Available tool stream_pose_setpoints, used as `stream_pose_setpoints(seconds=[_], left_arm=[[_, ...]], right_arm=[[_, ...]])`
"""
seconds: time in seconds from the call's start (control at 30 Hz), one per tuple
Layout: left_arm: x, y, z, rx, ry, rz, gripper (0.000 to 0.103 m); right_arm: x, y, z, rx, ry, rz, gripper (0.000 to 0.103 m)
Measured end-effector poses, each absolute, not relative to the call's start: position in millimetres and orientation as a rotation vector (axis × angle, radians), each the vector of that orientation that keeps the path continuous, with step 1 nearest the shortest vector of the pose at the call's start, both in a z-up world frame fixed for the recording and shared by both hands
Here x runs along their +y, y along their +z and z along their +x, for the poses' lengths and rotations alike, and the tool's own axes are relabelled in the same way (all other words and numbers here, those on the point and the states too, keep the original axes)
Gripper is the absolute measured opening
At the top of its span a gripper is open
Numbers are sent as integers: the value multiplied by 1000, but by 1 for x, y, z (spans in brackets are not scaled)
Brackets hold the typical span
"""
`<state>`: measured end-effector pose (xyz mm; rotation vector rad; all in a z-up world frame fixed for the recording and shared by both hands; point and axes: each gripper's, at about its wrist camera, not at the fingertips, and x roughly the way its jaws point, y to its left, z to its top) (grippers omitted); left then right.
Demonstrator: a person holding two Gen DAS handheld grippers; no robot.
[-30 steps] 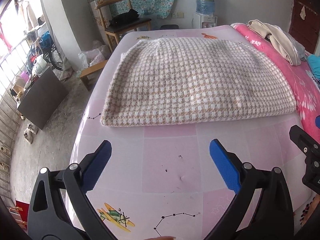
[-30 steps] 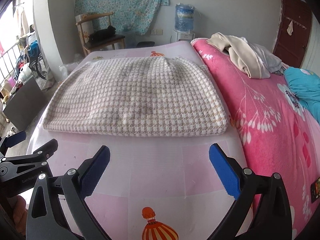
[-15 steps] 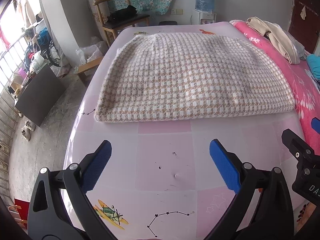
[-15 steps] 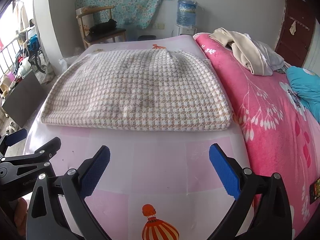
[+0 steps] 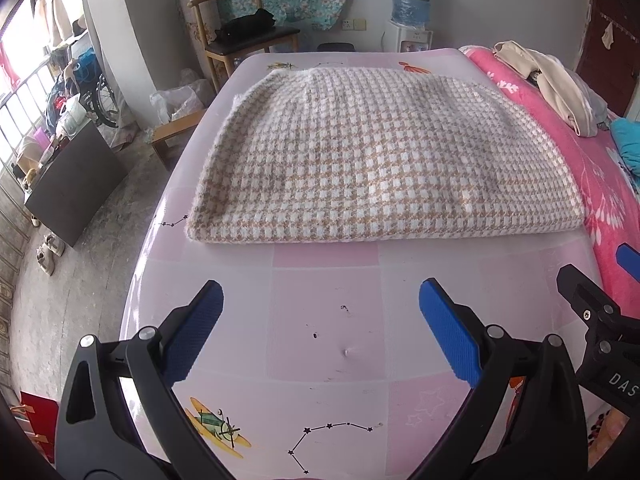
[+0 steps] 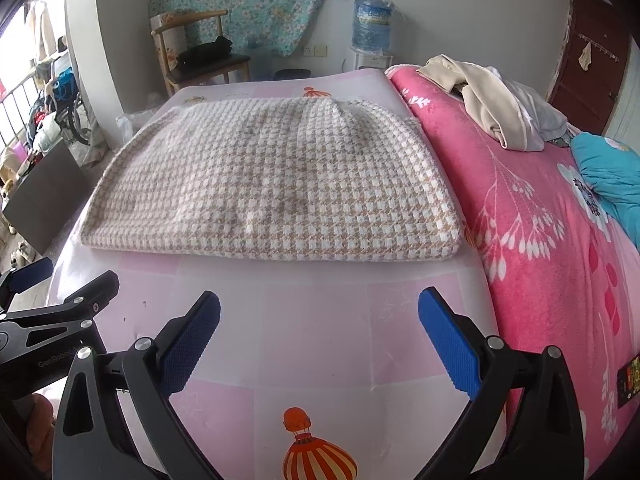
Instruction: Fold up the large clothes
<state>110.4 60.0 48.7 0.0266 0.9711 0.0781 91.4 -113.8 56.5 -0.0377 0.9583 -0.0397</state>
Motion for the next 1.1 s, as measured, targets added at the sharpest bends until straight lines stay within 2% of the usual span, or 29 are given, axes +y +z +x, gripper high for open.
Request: stream_pose_setpoints(seconds=[1.1], left_arm=[[63, 44, 111, 997, 65, -8, 95]], right_arm=[[-116, 57, 94, 974, -37, -40, 97]])
